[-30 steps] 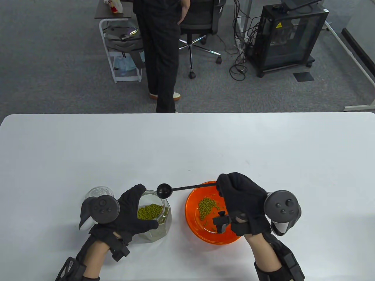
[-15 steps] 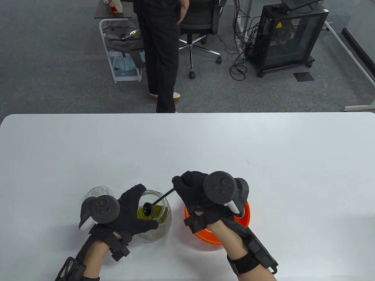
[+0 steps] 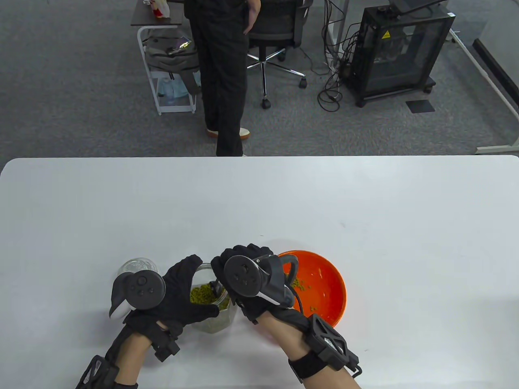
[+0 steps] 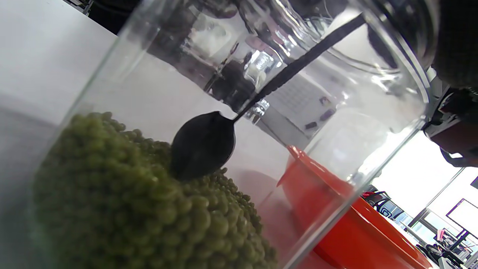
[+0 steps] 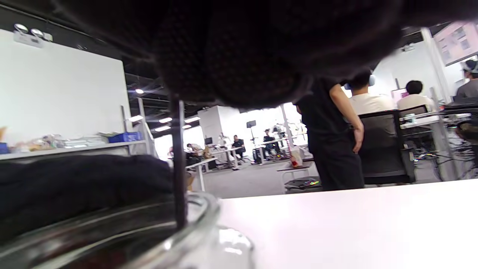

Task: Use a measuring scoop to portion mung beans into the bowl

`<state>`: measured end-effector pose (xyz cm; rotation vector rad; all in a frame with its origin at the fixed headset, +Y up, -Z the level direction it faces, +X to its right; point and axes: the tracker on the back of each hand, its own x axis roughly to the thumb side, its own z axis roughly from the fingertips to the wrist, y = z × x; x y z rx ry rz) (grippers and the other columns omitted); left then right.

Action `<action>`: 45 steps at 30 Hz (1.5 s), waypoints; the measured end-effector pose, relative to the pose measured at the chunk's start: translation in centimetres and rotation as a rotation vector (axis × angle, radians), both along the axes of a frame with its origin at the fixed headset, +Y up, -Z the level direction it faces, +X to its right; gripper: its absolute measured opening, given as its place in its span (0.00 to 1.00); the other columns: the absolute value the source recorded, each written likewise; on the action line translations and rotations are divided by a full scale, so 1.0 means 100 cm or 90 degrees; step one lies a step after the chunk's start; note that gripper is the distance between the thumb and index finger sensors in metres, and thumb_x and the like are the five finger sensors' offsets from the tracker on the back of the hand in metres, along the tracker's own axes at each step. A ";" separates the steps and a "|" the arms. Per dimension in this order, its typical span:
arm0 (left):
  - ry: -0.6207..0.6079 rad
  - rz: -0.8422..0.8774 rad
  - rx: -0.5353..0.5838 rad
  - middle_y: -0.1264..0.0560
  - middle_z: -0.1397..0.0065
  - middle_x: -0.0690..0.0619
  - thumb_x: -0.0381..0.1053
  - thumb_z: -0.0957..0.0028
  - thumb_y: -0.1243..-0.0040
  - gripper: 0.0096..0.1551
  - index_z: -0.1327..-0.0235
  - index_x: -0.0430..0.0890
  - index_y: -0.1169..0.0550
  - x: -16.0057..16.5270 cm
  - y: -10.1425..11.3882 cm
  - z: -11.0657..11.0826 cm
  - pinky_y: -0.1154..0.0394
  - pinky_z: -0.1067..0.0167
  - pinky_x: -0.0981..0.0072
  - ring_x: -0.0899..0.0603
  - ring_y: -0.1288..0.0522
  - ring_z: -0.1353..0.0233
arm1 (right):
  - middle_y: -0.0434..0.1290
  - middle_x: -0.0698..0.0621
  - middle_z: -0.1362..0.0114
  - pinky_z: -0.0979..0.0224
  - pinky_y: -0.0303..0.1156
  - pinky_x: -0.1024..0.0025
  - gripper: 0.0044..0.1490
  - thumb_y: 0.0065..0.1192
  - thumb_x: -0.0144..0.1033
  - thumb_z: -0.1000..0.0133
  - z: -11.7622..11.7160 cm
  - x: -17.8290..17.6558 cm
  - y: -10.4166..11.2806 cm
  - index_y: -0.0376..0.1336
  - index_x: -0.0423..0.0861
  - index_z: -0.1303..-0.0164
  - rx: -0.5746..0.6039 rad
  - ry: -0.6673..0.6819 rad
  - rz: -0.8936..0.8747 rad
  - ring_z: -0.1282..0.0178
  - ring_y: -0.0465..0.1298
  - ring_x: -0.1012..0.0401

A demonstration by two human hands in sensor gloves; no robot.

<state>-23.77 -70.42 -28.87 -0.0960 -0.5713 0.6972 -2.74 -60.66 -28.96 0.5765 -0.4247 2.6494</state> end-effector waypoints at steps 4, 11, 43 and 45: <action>0.000 0.003 0.000 0.49 0.17 0.29 0.85 0.57 0.31 0.80 0.22 0.32 0.53 0.000 0.000 0.000 0.42 0.28 0.21 0.20 0.41 0.21 | 0.84 0.45 0.59 0.59 0.79 0.59 0.27 0.65 0.52 0.46 -0.002 -0.004 -0.008 0.79 0.41 0.60 -0.088 0.092 -0.015 0.67 0.82 0.54; -0.001 0.001 0.000 0.49 0.17 0.29 0.86 0.57 0.32 0.80 0.22 0.32 0.53 0.000 0.000 0.000 0.42 0.28 0.21 0.20 0.41 0.20 | 0.83 0.44 0.57 0.57 0.79 0.59 0.28 0.63 0.52 0.45 -0.018 0.014 -0.030 0.78 0.41 0.57 -0.262 0.147 -0.164 0.65 0.81 0.54; 0.000 -0.004 0.001 0.48 0.17 0.29 0.86 0.57 0.32 0.80 0.22 0.32 0.53 0.000 0.000 0.000 0.42 0.28 0.21 0.20 0.40 0.20 | 0.84 0.44 0.66 0.68 0.79 0.62 0.27 0.63 0.50 0.44 -0.032 0.120 -0.068 0.78 0.38 0.64 -0.479 -0.082 -0.525 0.75 0.81 0.57; 0.000 -0.004 0.001 0.49 0.17 0.29 0.86 0.57 0.32 0.80 0.22 0.32 0.53 0.000 0.000 0.000 0.42 0.28 0.21 0.20 0.40 0.20 | 0.84 0.44 0.66 0.68 0.79 0.62 0.27 0.63 0.50 0.44 -0.032 0.124 -0.068 0.78 0.38 0.64 -0.476 -0.084 -0.532 0.75 0.81 0.57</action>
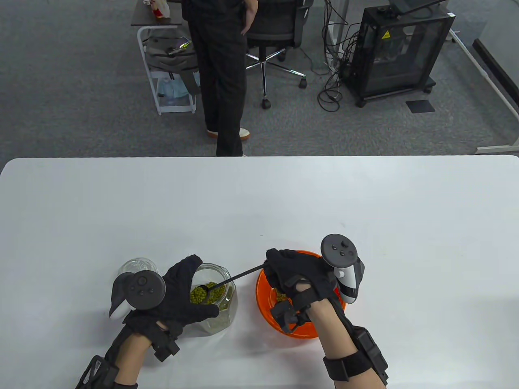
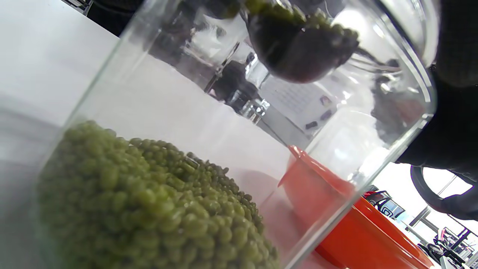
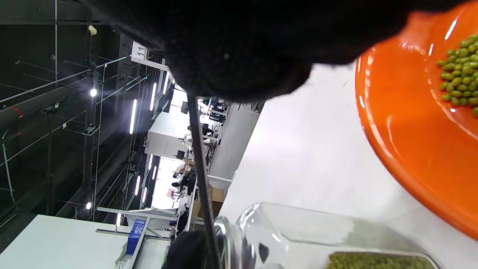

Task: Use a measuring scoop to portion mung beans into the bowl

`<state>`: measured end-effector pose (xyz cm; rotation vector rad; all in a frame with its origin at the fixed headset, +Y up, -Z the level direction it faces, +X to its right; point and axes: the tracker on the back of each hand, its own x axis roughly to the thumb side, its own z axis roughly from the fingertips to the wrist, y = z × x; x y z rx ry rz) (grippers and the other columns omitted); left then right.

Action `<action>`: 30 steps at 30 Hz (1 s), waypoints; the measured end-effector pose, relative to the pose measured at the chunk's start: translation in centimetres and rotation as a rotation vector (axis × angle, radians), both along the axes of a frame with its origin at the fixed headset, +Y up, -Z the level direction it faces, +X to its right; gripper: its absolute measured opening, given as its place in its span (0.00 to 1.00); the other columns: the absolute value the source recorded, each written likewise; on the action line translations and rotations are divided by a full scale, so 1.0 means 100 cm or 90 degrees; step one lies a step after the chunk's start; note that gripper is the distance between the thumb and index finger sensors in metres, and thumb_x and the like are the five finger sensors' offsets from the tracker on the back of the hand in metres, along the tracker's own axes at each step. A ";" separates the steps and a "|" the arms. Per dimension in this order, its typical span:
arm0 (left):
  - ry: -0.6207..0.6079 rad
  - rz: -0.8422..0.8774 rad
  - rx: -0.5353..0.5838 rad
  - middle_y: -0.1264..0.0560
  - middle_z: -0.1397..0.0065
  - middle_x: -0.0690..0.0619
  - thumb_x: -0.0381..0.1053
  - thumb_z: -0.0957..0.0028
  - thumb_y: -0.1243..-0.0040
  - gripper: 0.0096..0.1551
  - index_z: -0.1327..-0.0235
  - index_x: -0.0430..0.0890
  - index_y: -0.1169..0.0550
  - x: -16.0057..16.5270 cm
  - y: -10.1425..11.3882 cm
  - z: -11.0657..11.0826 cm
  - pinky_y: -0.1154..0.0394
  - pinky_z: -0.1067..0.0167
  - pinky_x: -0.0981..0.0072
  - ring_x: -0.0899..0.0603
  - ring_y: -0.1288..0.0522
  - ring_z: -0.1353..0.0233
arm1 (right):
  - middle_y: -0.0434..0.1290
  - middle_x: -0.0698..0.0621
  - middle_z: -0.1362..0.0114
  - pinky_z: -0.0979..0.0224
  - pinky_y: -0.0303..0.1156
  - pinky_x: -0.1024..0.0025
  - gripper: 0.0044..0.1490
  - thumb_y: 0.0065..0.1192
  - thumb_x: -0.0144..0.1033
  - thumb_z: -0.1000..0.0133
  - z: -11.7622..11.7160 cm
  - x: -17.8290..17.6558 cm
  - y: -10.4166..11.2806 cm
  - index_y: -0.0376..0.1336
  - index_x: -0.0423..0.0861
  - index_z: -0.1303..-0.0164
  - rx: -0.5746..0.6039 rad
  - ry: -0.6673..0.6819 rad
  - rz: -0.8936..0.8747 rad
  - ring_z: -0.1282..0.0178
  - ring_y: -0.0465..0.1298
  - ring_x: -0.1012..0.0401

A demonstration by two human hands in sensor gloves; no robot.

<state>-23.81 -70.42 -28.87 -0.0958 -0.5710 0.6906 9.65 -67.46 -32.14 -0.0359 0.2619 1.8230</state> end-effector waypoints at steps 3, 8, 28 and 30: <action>0.000 -0.001 0.000 0.49 0.17 0.29 0.86 0.57 0.32 0.80 0.22 0.32 0.53 0.000 0.000 0.000 0.42 0.28 0.21 0.20 0.40 0.20 | 0.84 0.45 0.66 0.68 0.79 0.62 0.27 0.63 0.50 0.44 0.000 0.006 0.000 0.78 0.38 0.64 -0.002 0.001 -0.008 0.75 0.81 0.57; 0.000 -0.001 0.000 0.49 0.17 0.29 0.86 0.57 0.32 0.80 0.22 0.32 0.53 0.000 0.000 0.000 0.42 0.28 0.21 0.20 0.40 0.20 | 0.84 0.45 0.66 0.68 0.79 0.62 0.27 0.63 0.50 0.44 0.000 0.012 0.000 0.78 0.38 0.64 -0.008 -0.001 -0.018 0.75 0.81 0.57; -0.001 -0.002 0.000 0.49 0.17 0.29 0.86 0.57 0.32 0.80 0.22 0.32 0.53 0.000 0.000 0.000 0.42 0.28 0.21 0.20 0.40 0.21 | 0.84 0.45 0.66 0.67 0.79 0.62 0.27 0.63 0.50 0.44 0.000 0.045 0.014 0.78 0.38 0.64 -0.003 -0.012 -0.102 0.75 0.81 0.57; -0.001 -0.003 0.000 0.49 0.17 0.29 0.86 0.57 0.32 0.80 0.22 0.32 0.53 0.000 0.000 0.000 0.42 0.28 0.21 0.20 0.40 0.21 | 0.84 0.45 0.65 0.67 0.79 0.62 0.27 0.63 0.50 0.44 0.000 0.051 0.016 0.78 0.38 0.64 0.000 -0.018 -0.110 0.75 0.81 0.57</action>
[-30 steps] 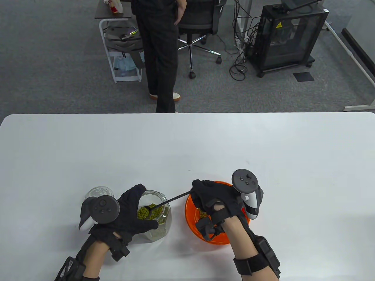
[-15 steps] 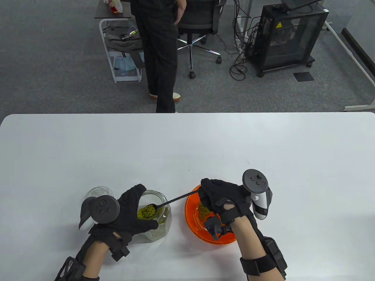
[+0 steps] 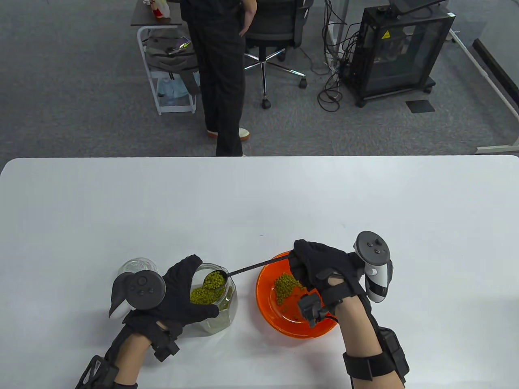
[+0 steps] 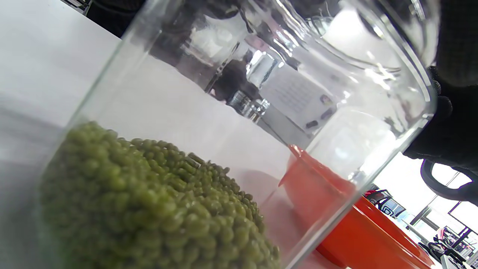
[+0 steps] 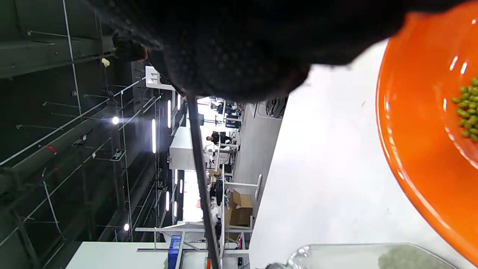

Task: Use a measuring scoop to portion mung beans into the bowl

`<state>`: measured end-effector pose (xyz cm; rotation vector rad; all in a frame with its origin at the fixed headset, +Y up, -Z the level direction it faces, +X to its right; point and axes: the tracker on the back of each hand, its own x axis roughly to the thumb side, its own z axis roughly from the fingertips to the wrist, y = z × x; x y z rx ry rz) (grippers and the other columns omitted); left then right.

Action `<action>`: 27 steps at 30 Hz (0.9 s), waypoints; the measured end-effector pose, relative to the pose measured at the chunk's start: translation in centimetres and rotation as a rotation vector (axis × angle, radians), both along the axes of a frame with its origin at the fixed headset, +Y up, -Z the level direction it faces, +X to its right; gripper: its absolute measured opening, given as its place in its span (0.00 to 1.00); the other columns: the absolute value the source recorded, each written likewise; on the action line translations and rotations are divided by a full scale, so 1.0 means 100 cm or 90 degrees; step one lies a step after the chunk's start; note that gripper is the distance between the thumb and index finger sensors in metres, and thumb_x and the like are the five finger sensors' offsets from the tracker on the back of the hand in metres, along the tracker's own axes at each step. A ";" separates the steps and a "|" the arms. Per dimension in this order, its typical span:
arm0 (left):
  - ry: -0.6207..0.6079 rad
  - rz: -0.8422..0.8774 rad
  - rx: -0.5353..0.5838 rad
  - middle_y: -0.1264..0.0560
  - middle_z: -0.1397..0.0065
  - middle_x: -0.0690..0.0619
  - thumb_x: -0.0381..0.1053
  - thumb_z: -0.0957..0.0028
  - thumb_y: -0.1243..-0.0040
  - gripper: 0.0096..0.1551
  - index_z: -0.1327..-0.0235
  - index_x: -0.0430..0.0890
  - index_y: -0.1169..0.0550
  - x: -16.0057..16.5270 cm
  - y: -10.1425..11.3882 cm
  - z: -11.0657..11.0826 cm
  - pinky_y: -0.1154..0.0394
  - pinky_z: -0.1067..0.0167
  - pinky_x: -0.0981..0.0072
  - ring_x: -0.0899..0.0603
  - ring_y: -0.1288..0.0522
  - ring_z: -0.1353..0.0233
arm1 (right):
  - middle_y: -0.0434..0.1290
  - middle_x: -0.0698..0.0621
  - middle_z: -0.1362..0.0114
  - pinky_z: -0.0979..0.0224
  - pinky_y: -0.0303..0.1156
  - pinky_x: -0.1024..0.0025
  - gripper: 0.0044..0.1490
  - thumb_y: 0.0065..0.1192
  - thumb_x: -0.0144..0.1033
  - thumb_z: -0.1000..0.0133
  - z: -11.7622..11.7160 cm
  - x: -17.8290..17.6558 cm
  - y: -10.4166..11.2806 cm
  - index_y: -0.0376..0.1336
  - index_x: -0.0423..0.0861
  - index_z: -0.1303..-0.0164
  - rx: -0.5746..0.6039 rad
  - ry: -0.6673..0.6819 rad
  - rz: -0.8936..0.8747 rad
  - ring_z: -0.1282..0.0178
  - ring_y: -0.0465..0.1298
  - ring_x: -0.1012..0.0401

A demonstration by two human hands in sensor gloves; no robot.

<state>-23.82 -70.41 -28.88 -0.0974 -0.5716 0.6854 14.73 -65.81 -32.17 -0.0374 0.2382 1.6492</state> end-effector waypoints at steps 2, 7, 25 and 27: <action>0.000 0.000 0.000 0.49 0.17 0.29 0.86 0.58 0.32 0.80 0.22 0.32 0.53 0.000 0.000 0.000 0.42 0.28 0.21 0.20 0.40 0.21 | 0.84 0.45 0.65 0.67 0.79 0.62 0.27 0.63 0.50 0.44 0.000 0.008 0.003 0.78 0.38 0.63 0.003 -0.005 -0.003 0.75 0.81 0.57; 0.000 0.001 0.000 0.49 0.17 0.29 0.86 0.57 0.32 0.80 0.22 0.32 0.53 0.000 0.000 0.000 0.42 0.28 0.21 0.20 0.40 0.21 | 0.84 0.45 0.65 0.67 0.79 0.62 0.27 0.63 0.50 0.44 0.002 0.036 0.008 0.78 0.38 0.63 0.013 -0.023 -0.007 0.75 0.81 0.57; 0.000 0.006 -0.001 0.49 0.17 0.29 0.86 0.57 0.32 0.80 0.22 0.32 0.53 0.000 -0.001 0.000 0.42 0.28 0.21 0.20 0.40 0.21 | 0.84 0.45 0.65 0.67 0.79 0.62 0.27 0.62 0.50 0.44 0.008 0.125 -0.033 0.78 0.38 0.63 -0.005 -0.114 -0.005 0.75 0.81 0.57; 0.000 0.010 -0.002 0.49 0.17 0.29 0.86 0.57 0.32 0.80 0.22 0.32 0.53 0.000 -0.001 0.000 0.42 0.28 0.21 0.20 0.40 0.21 | 0.84 0.45 0.65 0.67 0.79 0.62 0.27 0.62 0.50 0.44 0.007 0.129 -0.040 0.78 0.38 0.63 -0.013 -0.107 -0.020 0.74 0.81 0.57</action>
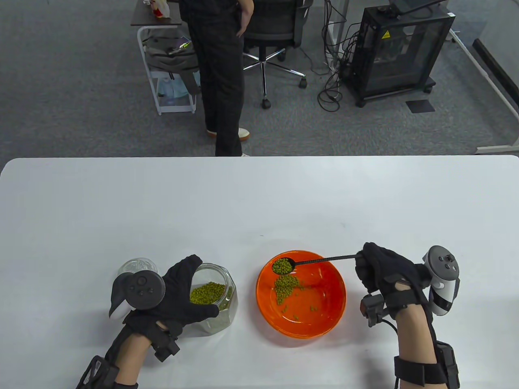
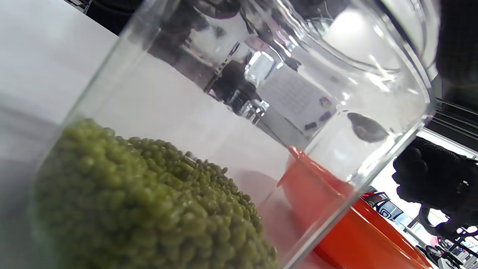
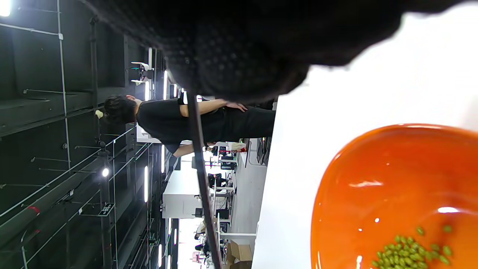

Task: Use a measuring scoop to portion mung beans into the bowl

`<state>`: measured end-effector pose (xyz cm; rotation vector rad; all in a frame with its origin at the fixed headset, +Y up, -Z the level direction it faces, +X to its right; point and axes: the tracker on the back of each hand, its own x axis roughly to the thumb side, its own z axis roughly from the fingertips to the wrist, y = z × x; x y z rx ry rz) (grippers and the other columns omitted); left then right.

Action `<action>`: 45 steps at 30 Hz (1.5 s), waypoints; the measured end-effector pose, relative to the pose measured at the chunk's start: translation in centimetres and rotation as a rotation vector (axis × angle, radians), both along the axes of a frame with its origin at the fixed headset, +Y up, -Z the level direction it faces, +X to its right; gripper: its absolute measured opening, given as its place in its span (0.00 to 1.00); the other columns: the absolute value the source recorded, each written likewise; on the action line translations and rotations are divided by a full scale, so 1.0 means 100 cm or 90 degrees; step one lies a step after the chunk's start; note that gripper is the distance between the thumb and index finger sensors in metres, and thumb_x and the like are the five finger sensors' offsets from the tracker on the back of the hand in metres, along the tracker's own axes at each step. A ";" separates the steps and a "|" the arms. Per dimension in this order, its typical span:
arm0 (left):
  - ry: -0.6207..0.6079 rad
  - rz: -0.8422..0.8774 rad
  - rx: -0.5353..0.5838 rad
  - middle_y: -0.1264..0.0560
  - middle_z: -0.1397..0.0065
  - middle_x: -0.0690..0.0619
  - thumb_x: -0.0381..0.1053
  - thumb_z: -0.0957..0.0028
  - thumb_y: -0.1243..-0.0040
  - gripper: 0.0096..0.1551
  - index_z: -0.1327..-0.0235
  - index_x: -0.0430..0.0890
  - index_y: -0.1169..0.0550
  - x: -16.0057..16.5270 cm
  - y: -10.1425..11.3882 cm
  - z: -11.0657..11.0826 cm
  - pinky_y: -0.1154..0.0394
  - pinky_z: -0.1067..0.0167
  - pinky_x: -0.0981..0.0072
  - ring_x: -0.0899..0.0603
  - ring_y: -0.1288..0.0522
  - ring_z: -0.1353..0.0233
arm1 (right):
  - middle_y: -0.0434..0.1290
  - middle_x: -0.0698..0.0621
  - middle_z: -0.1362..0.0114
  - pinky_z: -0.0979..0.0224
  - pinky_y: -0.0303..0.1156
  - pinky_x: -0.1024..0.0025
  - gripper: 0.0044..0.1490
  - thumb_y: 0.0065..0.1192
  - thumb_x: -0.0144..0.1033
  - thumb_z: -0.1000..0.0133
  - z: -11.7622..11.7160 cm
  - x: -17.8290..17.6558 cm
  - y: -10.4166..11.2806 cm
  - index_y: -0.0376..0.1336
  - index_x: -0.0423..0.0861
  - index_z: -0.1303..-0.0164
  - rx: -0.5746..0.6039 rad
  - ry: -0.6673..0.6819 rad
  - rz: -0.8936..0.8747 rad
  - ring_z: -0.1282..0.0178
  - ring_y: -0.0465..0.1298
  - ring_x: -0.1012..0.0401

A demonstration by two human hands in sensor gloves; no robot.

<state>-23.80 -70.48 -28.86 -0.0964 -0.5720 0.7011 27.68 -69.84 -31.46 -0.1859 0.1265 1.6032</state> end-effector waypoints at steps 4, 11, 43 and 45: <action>0.001 -0.002 -0.001 0.49 0.17 0.29 0.86 0.57 0.32 0.80 0.21 0.32 0.53 0.000 0.000 0.000 0.42 0.28 0.21 0.20 0.41 0.20 | 0.84 0.45 0.64 0.66 0.79 0.62 0.27 0.62 0.50 0.44 0.000 0.008 -0.006 0.78 0.38 0.62 -0.009 -0.001 -0.006 0.74 0.81 0.57; 0.000 -0.007 0.000 0.49 0.17 0.29 0.86 0.57 0.32 0.80 0.21 0.32 0.53 0.000 0.000 0.000 0.42 0.28 0.21 0.20 0.40 0.21 | 0.84 0.44 0.64 0.66 0.79 0.62 0.27 0.63 0.51 0.44 0.004 0.022 -0.014 0.78 0.38 0.63 -0.019 -0.035 0.022 0.74 0.81 0.56; 0.000 -0.015 0.001 0.49 0.17 0.29 0.86 0.56 0.33 0.79 0.21 0.32 0.53 0.000 0.000 0.000 0.42 0.28 0.21 0.20 0.41 0.21 | 0.82 0.44 0.50 0.52 0.77 0.56 0.27 0.63 0.53 0.49 0.039 -0.034 0.053 0.76 0.47 0.51 0.392 0.055 0.534 0.59 0.80 0.51; 0.000 -0.016 0.001 0.49 0.17 0.29 0.86 0.56 0.33 0.79 0.21 0.33 0.53 0.000 0.000 0.000 0.42 0.28 0.21 0.20 0.41 0.21 | 0.82 0.45 0.49 0.50 0.76 0.55 0.27 0.63 0.53 0.50 0.043 -0.037 0.057 0.76 0.47 0.51 0.422 0.050 0.562 0.58 0.80 0.51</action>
